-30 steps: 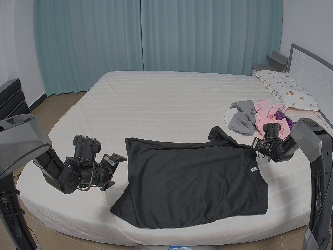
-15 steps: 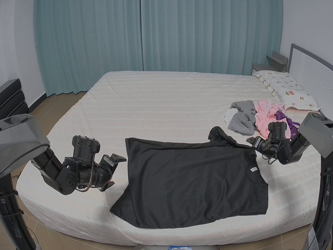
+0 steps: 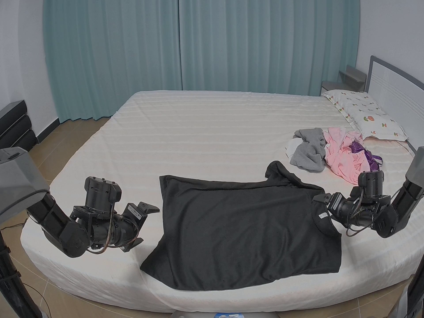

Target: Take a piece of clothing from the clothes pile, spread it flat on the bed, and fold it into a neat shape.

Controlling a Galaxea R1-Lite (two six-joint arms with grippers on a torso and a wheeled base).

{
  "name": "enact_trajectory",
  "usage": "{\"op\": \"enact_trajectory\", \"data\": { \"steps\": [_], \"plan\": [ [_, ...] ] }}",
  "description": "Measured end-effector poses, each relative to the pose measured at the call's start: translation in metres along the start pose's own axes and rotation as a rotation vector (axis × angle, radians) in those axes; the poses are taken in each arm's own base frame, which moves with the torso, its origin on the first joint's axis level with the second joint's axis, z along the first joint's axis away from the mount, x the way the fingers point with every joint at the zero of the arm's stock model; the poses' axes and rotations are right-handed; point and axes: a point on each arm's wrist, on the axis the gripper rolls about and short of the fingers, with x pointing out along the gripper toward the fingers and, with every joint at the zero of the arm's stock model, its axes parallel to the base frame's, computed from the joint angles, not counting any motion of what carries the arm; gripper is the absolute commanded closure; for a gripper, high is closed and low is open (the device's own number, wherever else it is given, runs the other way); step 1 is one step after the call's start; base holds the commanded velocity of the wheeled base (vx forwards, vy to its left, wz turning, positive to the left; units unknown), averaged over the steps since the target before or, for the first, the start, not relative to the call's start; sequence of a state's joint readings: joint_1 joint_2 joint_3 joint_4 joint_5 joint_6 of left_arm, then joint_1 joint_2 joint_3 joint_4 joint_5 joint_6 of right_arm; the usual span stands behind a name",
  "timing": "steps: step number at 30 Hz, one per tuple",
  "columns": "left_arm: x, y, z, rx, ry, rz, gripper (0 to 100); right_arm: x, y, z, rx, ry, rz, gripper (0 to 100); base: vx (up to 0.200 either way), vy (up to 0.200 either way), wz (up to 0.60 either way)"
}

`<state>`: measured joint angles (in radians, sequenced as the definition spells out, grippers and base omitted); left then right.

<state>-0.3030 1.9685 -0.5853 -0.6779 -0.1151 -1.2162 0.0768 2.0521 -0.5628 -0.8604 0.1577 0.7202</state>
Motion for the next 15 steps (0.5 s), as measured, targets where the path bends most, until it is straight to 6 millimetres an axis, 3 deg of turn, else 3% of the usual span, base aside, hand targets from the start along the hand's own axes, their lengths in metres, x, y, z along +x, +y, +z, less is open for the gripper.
{"op": "enact_trajectory", "data": {
  "steps": [4, 10, 15],
  "plan": [
    [-0.005, 0.003, -0.007, 0.011, 0.017, 0.008, 0, -0.018, 0.003, -0.018, 0.004, 0.029, 0.039, 0, 0.0, 0.0, 0.0],
    [-0.008, 0.007, -0.013, 0.013, 0.031, 0.023, 0, -0.032, 0.003, -0.035, 0.015, 0.039, 0.082, 0, -0.2, 0.0, 0.0],
    [-0.009, 0.012, -0.015, 0.007, 0.048, 0.035, 0, -0.037, -0.003, -0.043, 0.022, 0.062, 0.066, 0, 0.0, 0.0, 0.0]
  ]
}}
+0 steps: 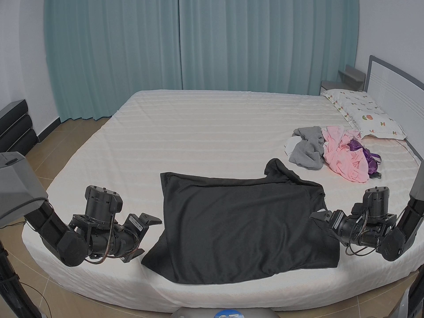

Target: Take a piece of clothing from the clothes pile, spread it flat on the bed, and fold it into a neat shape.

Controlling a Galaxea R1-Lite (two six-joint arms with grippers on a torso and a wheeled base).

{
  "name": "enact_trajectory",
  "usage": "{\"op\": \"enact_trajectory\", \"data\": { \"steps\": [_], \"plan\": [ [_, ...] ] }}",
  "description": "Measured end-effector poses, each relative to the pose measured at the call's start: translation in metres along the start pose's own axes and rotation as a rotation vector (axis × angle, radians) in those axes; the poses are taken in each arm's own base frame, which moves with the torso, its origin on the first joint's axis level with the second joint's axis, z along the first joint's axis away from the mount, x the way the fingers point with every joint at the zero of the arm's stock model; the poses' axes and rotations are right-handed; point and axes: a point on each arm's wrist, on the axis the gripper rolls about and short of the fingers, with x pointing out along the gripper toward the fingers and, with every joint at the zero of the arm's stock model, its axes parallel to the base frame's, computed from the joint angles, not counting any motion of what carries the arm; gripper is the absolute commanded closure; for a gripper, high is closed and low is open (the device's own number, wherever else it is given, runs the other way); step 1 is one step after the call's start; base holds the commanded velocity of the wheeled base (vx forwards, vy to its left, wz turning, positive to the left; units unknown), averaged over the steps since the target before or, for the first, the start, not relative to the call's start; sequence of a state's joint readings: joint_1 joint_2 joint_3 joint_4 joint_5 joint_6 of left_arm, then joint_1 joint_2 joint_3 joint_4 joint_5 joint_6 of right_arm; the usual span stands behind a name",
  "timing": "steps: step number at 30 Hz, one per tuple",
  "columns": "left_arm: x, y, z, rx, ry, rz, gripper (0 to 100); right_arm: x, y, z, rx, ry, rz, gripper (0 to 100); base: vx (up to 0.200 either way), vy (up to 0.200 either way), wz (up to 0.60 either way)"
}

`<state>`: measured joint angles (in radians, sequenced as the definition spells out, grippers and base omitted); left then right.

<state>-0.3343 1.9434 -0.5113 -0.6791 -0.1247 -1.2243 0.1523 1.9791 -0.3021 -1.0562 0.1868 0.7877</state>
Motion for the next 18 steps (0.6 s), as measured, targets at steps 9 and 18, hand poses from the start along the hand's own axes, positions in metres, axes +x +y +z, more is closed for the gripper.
{"op": "enact_trajectory", "data": {
  "steps": [9, 18],
  "plan": [
    [-0.0013, -0.0008, 0.0001, -0.005, -0.008, -0.026, 0, -0.0036, -0.0007, -0.0044, -0.001, 0.012, -0.003, 0, 0.0, 0.0, 0.0],
    [-0.0023, -0.0014, -0.0008, -0.01, -0.006, -0.031, 0, -0.004, -0.0007, -0.0054, -0.003, 0.016, -0.003, 0, 0.0, -0.111, 0.0]
  ]
}}
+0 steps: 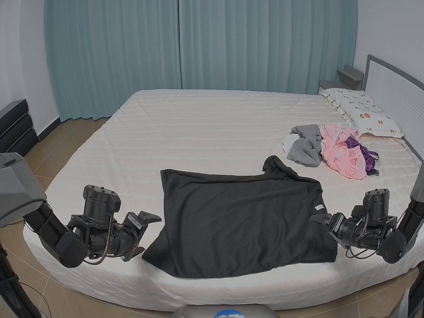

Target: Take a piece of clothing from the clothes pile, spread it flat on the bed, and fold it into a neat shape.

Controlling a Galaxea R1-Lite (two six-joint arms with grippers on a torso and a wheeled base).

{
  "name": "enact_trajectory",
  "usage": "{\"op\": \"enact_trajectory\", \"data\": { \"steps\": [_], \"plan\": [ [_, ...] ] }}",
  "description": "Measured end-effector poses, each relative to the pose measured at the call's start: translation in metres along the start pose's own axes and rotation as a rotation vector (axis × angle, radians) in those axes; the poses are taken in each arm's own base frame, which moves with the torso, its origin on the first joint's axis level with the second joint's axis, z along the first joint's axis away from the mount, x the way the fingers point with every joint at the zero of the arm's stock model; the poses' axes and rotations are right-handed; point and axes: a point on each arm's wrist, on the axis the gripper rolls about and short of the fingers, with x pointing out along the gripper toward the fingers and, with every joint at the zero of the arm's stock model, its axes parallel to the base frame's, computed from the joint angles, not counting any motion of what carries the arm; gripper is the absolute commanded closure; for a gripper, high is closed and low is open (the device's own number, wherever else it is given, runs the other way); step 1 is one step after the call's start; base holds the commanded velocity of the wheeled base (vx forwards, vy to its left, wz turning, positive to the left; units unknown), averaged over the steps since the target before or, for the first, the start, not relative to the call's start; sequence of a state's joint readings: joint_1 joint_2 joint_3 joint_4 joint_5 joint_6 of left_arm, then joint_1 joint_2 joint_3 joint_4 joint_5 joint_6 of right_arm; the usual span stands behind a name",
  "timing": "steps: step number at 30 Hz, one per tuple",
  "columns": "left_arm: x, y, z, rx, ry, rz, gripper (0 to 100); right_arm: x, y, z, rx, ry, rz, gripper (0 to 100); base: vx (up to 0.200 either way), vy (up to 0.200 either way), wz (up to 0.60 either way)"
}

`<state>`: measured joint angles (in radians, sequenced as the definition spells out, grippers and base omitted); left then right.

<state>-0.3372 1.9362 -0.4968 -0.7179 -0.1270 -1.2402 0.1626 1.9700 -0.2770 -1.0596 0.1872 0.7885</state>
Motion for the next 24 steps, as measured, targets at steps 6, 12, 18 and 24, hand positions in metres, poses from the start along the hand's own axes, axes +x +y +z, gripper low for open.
{"op": "enact_trajectory", "data": {
  "steps": [6, 12, 18, 24],
  "plan": [
    [-0.0005, -0.0007, -0.0018, 0.003, 0.004, -0.002, 0, 0.0004, -0.0002, 0.0, 0.0, 0.001, -0.001, 0, 0.0, -0.2, 0.0],
    [-0.0005, -0.001, -0.0025, 0.005, 0.007, -0.003, 0, 0.0003, -0.0005, 0.0003, 0.001, -0.001, -0.002, 0, 0.0, -0.2, 0.0],
    [-0.0003, -0.0015, -0.0023, 0.01, 0.005, -0.006, 0, 0.001, -0.001, -0.0004, 0.002, 0.003, -0.005, 0, 0.0, -0.033, 0.0],
    [0.001, -0.0007, -0.0022, 0.017, -0.002, 0.001, 0, 0.0012, -0.0014, -0.001, 0.002, 0.006, -0.007, 0, 0.0, 0.0, 0.0]
  ]
}}
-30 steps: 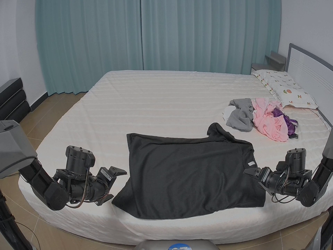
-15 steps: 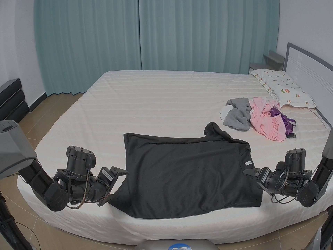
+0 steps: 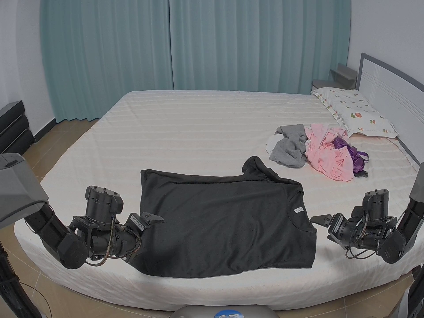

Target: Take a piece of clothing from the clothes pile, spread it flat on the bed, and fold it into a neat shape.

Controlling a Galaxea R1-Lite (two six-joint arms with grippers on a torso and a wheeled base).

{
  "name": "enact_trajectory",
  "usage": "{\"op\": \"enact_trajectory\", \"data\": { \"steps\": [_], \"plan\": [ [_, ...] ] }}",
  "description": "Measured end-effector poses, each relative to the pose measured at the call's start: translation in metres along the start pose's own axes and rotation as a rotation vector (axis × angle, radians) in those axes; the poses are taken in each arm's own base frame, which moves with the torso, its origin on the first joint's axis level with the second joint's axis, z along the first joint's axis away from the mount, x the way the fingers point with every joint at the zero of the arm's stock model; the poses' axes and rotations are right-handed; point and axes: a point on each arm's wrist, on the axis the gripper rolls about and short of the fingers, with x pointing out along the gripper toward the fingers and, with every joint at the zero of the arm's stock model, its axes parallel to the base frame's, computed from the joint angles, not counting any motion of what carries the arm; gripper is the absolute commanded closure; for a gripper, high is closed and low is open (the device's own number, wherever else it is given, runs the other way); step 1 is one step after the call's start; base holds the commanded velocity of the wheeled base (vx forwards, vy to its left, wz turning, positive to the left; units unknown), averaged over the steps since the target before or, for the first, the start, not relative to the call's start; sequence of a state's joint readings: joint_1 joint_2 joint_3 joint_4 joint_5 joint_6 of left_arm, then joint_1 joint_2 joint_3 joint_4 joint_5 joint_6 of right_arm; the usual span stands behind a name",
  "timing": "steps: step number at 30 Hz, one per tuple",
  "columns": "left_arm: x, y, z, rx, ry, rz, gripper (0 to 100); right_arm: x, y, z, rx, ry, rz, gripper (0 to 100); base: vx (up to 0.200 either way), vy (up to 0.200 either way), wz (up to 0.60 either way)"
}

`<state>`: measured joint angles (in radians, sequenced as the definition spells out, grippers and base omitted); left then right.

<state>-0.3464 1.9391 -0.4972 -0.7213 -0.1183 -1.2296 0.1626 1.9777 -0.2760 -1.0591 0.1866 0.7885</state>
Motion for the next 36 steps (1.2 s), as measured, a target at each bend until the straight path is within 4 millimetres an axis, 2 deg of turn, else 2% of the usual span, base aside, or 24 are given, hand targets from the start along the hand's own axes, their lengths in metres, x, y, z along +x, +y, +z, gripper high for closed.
{"op": "enact_trajectory", "data": {
  "steps": [10, 13, 16, 24, 36],
  "plan": [
    [0.001, 0.001, 0.001, 0.001, -0.006, 0.008, 0, 0.001, 0.001, -0.002, -0.004, 0.009, 0.001, 0, 0.0, 0.0, 0.0],
    [0.002, 0.002, 0.001, 0.0, -0.005, 0.012, 0, 0.001, 0.001, -0.003, -0.004, 0.011, 0.001, 0, -0.2, 0.0, 0.0],
    [0.003, 0.003, 0.002, 0.001, -0.011, 0.017, 0, 0.001, 0.001, -0.003, -0.003, 0.011, 0.001, 0, 0.0, 0.0, 0.0],
    [0.008, 0.011, 0.01, 0.084, -0.146, 0.106, 0, 0.003, -0.001, -0.004, -0.001, 0.019, -0.008, 0, 0.0, 0.0, 0.0],
    [0.041, 0.043, 0.024, 0.117, -0.233, 0.294, 0, 0.006, -0.004, -0.005, 0.002, 0.029, -0.018, 0, 0.0, 0.0, 0.0]
  ]
}}
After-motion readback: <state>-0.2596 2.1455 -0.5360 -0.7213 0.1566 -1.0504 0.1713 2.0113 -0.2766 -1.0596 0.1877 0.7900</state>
